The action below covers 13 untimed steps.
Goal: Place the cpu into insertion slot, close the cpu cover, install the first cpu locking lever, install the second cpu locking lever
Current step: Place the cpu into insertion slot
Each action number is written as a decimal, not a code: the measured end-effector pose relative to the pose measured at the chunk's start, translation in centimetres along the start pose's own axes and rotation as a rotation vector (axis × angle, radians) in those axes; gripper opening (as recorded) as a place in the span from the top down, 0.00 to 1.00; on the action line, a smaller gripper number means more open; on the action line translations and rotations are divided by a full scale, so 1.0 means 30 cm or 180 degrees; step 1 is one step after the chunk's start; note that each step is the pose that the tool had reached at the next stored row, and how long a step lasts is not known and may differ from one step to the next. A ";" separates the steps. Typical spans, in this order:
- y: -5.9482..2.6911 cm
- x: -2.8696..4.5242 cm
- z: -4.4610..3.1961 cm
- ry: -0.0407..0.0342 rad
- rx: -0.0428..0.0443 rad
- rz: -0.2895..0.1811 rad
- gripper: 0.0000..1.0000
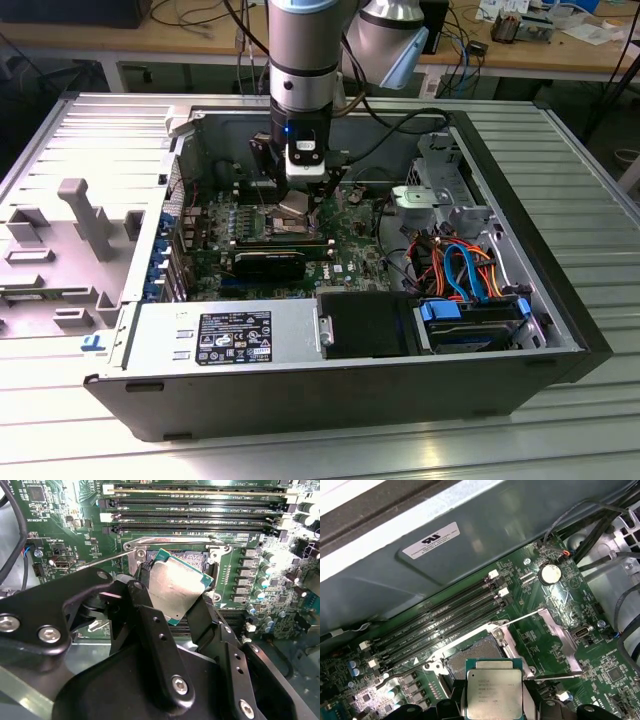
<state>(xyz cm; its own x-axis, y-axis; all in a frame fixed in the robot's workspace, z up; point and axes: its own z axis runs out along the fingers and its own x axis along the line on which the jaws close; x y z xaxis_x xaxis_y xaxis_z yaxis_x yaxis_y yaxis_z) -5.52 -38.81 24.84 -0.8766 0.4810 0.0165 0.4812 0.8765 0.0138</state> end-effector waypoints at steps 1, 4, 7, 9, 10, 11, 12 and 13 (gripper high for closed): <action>0.000 0.000 0.000 0.0000 0.0000 0.0007 0.46; 0.000 0.000 0.002 -0.0001 -0.0001 0.0042 0.46; 0.000 0.000 0.004 -0.0001 -0.0001 0.0068 0.46; 0.000 0.000 0.006 -0.0002 -0.0001 0.0090 0.46; 0.000 0.000 0.006 -0.0002 -0.0001 0.0095 0.46; 0.000 0.000 0.007 -0.0002 -0.0001 0.0101 0.46; 0.000 0.000 0.007 -0.0002 -0.0001 0.0108 0.46; 0.000 0.000 0.008 -0.0002 -0.0001 0.0113 0.46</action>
<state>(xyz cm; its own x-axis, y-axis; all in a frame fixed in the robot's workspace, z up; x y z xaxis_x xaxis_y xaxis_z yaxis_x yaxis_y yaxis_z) -5.52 -38.81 24.61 -0.8589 0.5119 0.0163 0.5121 0.8588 0.0137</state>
